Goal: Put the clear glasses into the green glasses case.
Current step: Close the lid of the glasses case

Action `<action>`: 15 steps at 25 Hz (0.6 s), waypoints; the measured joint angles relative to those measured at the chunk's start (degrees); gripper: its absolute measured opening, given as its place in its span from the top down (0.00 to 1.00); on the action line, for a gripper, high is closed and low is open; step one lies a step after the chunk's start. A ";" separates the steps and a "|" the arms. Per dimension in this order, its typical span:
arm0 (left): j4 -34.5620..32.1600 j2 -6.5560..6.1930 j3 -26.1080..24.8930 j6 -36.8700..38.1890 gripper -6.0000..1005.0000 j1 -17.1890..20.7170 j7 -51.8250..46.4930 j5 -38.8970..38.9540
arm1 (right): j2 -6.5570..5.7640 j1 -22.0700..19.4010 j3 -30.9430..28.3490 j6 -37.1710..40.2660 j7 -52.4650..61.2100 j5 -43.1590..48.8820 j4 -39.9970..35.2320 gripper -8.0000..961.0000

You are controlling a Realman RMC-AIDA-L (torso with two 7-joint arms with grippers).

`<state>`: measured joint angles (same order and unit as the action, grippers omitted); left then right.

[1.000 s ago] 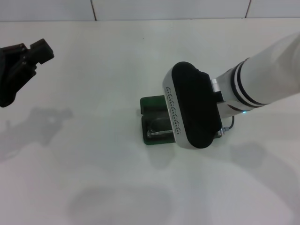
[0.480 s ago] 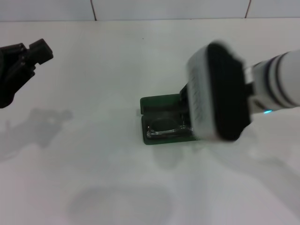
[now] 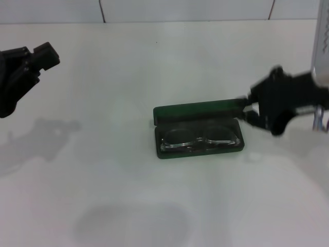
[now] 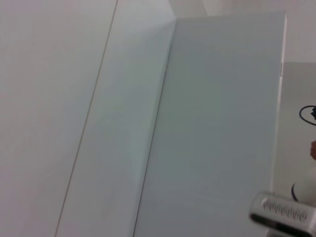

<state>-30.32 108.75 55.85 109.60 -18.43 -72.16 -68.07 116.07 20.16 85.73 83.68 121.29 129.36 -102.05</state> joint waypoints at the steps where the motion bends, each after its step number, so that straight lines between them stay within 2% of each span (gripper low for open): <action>1: 0.00 0.01 0.03 -0.02 0.94 -0.14 0.00 -0.01 | 0.03 -0.07 0.37 0.11 0.08 0.42 0.97 0.81; 10: 0.41 0.39 0.21 -0.13 0.94 -1.23 -0.51 -0.84 | 0.01 2.75 1.31 -2.07 4.83 5.05 9.22 0.84; 13: 0.27 0.50 0.27 -0.07 0.94 -1.17 -1.04 -1.43 | -0.02 1.43 -0.89 -5.01 4.79 4.80 9.34 0.88; 15: 0.16 0.60 0.28 -0.06 0.93 -1.54 -1.93 -3.03 | 0.06 0.00 -4.86 -6.40 4.93 3.88 8.30 0.88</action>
<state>-30.16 109.35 56.13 109.54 -19.97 -74.09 -71.10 116.13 20.16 80.87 77.28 126.22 133.25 -93.75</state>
